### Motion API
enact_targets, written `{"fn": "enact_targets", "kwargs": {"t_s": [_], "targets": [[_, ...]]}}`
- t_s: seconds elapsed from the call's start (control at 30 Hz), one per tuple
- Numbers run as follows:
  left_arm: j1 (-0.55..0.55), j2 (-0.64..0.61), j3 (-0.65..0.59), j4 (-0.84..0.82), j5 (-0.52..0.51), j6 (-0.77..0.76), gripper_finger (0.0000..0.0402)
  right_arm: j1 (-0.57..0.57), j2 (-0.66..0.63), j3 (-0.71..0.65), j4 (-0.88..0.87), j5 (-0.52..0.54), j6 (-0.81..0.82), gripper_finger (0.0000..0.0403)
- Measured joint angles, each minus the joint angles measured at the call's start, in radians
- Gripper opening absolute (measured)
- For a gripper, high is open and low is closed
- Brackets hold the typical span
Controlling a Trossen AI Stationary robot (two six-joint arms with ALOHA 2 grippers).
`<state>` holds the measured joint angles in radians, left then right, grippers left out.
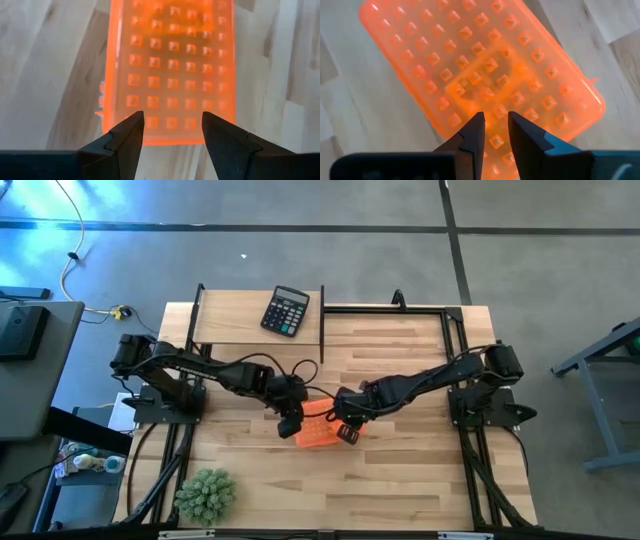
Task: Pack school essentials
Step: Close the school supply box
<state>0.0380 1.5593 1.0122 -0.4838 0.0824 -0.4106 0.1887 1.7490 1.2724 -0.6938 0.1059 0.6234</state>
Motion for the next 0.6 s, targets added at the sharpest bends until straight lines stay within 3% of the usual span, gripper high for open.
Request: {"fn": "enact_targets", "kwargs": {"t_s": [0.3, 0.6], "targets": [[0.008, 0.006, 0.000, -0.016, -0.092, 0.040, 0.0190, 0.007, 0.038, 0.001, -0.017, -0.011, 0.079, 0.0078], [0.020, 0.062, -0.001, -0.036, -0.066, 0.054, 0.0190, 0.015, 0.038, 0.002, -0.022, -0.048, 0.167, 0.0078]]}}
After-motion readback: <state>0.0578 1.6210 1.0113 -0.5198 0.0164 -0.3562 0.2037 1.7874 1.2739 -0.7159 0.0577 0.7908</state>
